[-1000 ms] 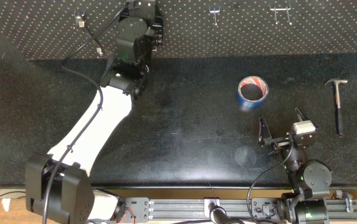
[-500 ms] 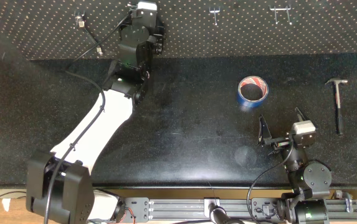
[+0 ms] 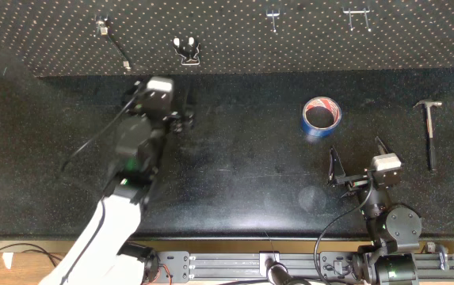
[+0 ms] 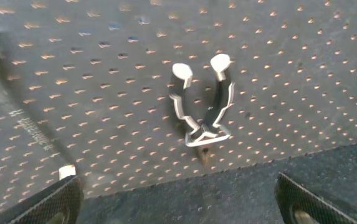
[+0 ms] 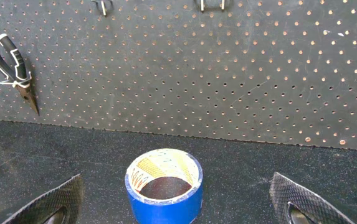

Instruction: Place Tools Onto Pegboard

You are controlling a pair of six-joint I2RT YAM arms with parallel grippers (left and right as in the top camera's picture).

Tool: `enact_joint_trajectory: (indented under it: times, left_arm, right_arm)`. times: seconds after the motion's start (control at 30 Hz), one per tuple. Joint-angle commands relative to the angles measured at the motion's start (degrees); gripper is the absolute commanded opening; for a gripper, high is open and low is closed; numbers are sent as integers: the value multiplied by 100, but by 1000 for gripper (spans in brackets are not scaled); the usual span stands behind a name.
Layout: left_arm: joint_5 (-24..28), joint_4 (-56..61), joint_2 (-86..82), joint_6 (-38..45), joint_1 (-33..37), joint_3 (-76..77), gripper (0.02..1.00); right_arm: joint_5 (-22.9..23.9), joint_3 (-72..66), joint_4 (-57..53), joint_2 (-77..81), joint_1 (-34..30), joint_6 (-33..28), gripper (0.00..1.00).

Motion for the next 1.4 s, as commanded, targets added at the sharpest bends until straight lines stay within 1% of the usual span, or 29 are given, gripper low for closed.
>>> enact_joint_trajectory:
  times: [0.03,0.2,0.3,0.43,0.53,0.57,0.6,0.63,0.7,0.8,0.93,1.0,1.07,1.13,1.4]
  left_arm:
    - [844,42,-1467,24,769,-772,998]
    - [883,293,-3139,22,1266,-1757,996]
    - [881,289,-3617,24,1300,-2044,996]
    - [885,267,-4684,22,1300,-2708,996]
    - [887,-514,-5313,22,1298,-2702,993]
    - [885,-1027,-5532,22,1294,-2702,996]
    - [885,-1292,-5654,24,1294,-2702,996]
    - [885,-2109,-6157,24,1294,-2702,996]
    - [883,-2614,-6494,24,1294,-2702,996]
    - [874,-2848,-6485,26,1290,-2702,996]
    - [857,-2855,-6485,11,1290,-2702,996]
    - [859,-2852,-6485,-490,1290,-2702,996]
    - [839,-2852,-6485,-610,1296,-2702,996]
    - [678,-2859,-6485,-732,1296,-2702,996]
    - [669,-2848,-6485,-730,1519,-2702,996]
  right_arm:
    - [-9,-24,-17,-33,39,44,976]
    - [-9,-24,-15,-35,39,44,976]
    - [-9,-24,-17,-35,39,44,976]
    - [-9,-24,-17,-33,39,44,976]
    - [-9,-24,-17,-35,39,46,974]
    - [-9,-24,-17,-35,39,44,976]
    - [-9,-24,-17,-35,39,44,976]
    - [-9,-24,-17,-33,39,46,976]
    - [-9,-24,-17,-35,39,44,976]
    - [-9,-24,-17,-35,39,44,976]
    - [-9,-24,-15,-35,39,44,976]
    - [-9,-24,-17,-35,39,44,976]
    - [-9,-24,-17,-35,39,44,976]
    - [-9,-24,-17,-35,39,44,976]
    - [-9,-24,-17,-35,39,44,976]
